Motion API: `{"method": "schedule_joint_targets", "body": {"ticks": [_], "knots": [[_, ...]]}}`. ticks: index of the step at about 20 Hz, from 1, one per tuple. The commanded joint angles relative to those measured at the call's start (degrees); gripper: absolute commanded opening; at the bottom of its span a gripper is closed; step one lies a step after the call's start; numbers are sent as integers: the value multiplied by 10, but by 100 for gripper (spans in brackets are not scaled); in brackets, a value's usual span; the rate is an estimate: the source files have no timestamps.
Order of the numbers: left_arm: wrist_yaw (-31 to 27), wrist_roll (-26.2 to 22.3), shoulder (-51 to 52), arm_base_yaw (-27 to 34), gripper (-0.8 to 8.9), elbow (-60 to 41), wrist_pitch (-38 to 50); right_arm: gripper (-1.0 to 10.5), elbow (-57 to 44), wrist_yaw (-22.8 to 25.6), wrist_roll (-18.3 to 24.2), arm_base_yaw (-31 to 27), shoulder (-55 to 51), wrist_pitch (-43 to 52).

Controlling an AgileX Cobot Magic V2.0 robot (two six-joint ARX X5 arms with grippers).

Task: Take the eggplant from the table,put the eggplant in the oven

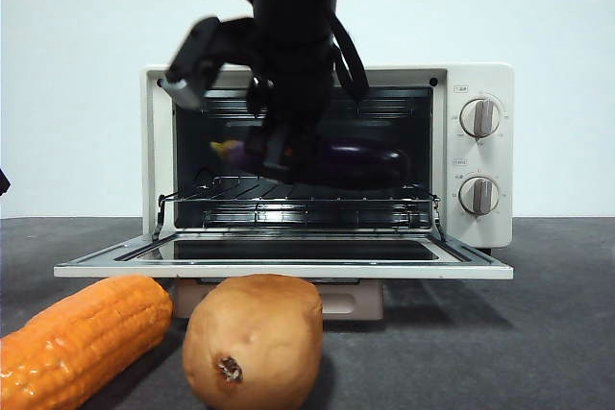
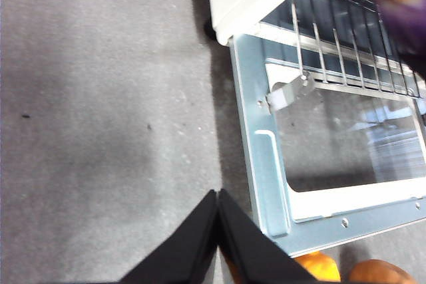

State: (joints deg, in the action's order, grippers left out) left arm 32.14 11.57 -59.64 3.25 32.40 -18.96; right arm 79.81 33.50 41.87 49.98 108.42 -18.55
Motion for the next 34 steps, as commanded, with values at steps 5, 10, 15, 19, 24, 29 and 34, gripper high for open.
{"method": "schedule_joint_targets", "body": {"ticks": [5, 10, 15, 19, 24, 29, 34], "knots": [[5, 1, -7, 1, 4, 3, 8, 311, 14, 15, -24, 5, 13, 23], [5, 1, -7, 1, 4, 3, 8, 310, 14, 28, -26, 10, 13, 23], [5, 1, -7, 1, 4, 3, 8, 310, 14, 33, -46, 31, 13, 22], [4, 1, -23, 1, 4, 3, 18, 309, 14, 60, -74, 73, -10, -12], [6, 13, -109, -10, 4, 3, 46, 77, 14, 59, -178, 132, -107, -157], [45, 16, -187, -44, 4, 3, 64, 4, 14, 55, -250, 149, -221, -240], [58, 16, -243, -73, 4, 12, 68, 4, 14, 56, -271, 149, -309, -255]]}}
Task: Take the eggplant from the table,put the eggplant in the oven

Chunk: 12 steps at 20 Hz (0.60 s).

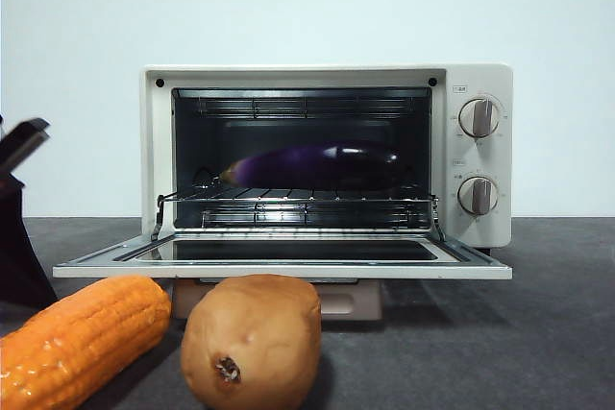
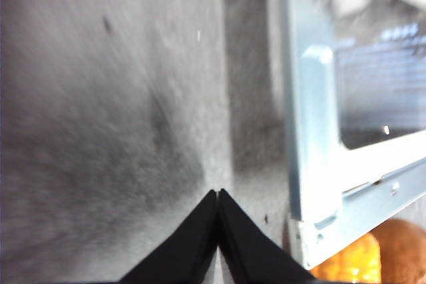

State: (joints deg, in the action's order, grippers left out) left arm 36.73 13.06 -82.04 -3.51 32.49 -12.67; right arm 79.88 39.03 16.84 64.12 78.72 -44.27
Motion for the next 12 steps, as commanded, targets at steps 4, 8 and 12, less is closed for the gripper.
{"method": "schedule_joint_targets", "body": {"ticks": [4, 8, 12], "knots": [[43, -2, -44, -15, 4, 21, 4, 4, 14, 0, -24, 7, -51, 5], [103, -6, -64, -15, 4, 33, 5, 4, 14, 0, -25, 7, -81, 4], [148, -8, -75, -14, 4, 49, 5, 4, 14, 0, -26, 7, -101, 4]]}}
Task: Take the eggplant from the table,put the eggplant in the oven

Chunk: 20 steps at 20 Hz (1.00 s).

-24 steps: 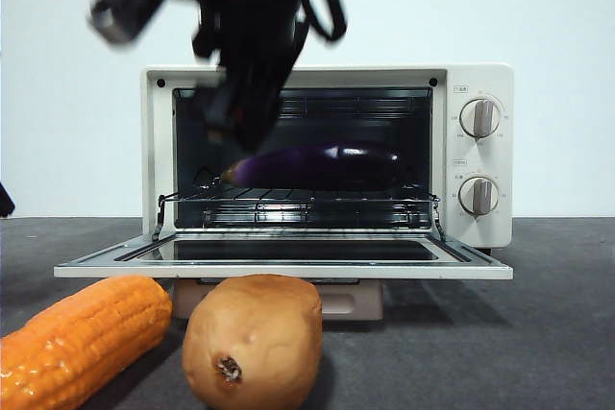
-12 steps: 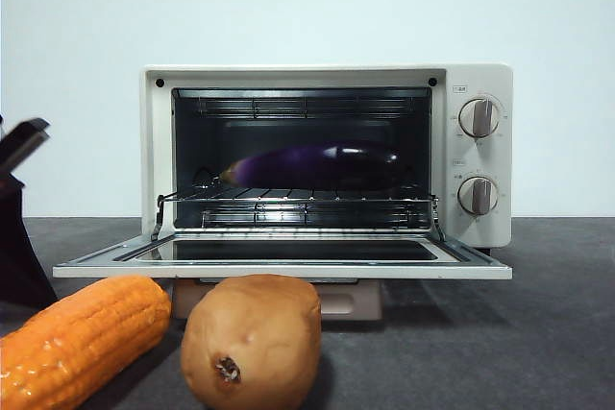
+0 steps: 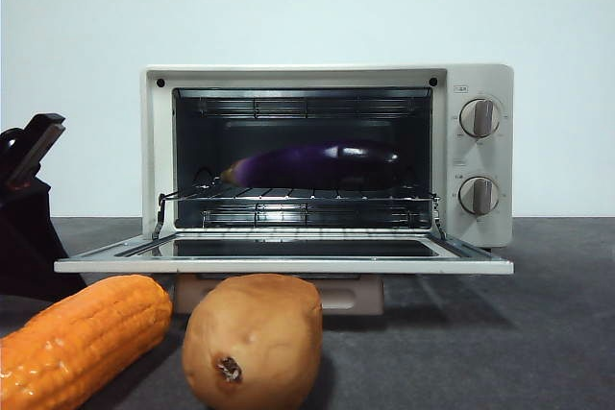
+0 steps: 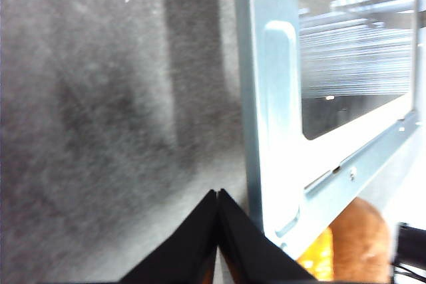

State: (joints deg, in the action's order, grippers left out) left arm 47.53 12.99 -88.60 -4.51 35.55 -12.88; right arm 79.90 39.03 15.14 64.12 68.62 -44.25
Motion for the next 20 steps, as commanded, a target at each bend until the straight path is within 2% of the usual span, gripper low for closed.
{"method": "schedule_joint_targets", "body": {"ticks": [1, 10, 17, 20], "knots": [[45, -7, -10, -4, 4, 22, 7, 4, 13, 0, -9, 7, -4, 3], [135, 2, -10, 14, 4, 101, 7, 4, 13, 0, -34, 6, -14, -40], [139, 32, -10, 26, 4, 204, 6, 4, 13, -2, -68, 6, -14, -104], [136, 38, -8, 26, 4, 251, 4, 4, 12, -27, -76, 3, -13, -142]]}}
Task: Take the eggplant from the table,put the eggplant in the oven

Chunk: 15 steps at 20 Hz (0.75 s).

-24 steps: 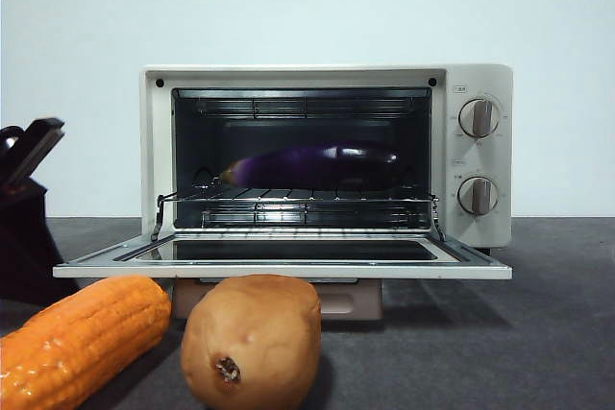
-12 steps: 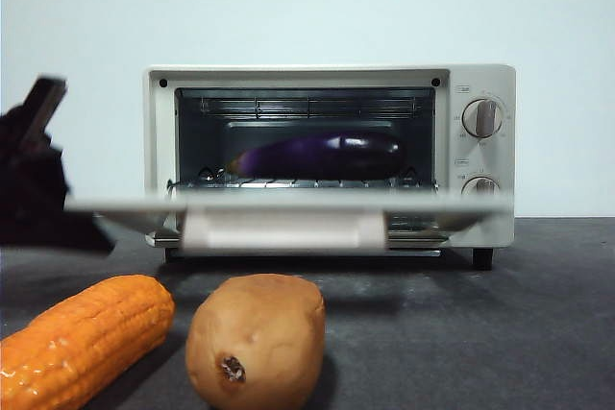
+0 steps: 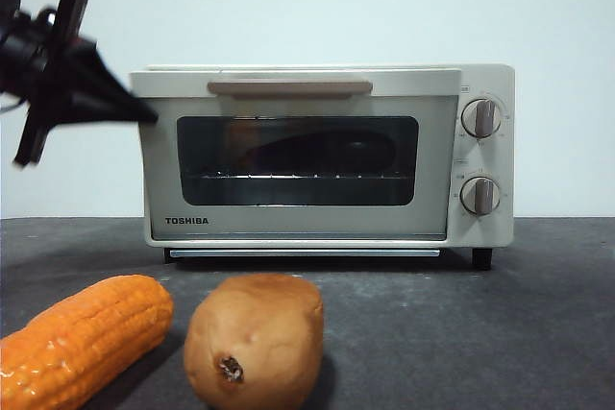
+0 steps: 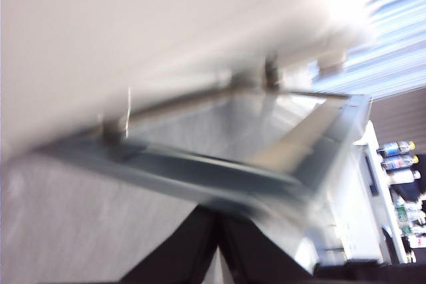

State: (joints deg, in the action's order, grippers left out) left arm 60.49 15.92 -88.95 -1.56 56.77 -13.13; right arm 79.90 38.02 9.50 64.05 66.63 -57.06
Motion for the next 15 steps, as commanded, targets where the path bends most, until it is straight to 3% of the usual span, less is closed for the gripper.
{"method": "schedule_joint_targets", "body": {"ticks": [1, 7, 11, 15], "knots": [[2, 13, -3, -3, 4, 51, 7, 4, 10, -35, -20, 0, 7, -24], [-129, 8, 53, -19, 4, 78, 2, 4, -24, -148, -14, -47, 6, -64], [-226, -51, 115, -42, 4, 78, -54, 4, -69, -183, -13, -100, 6, -55], [-330, -110, 188, -79, 4, 67, -128, 4, -142, -237, -16, -179, -18, 21]]}}
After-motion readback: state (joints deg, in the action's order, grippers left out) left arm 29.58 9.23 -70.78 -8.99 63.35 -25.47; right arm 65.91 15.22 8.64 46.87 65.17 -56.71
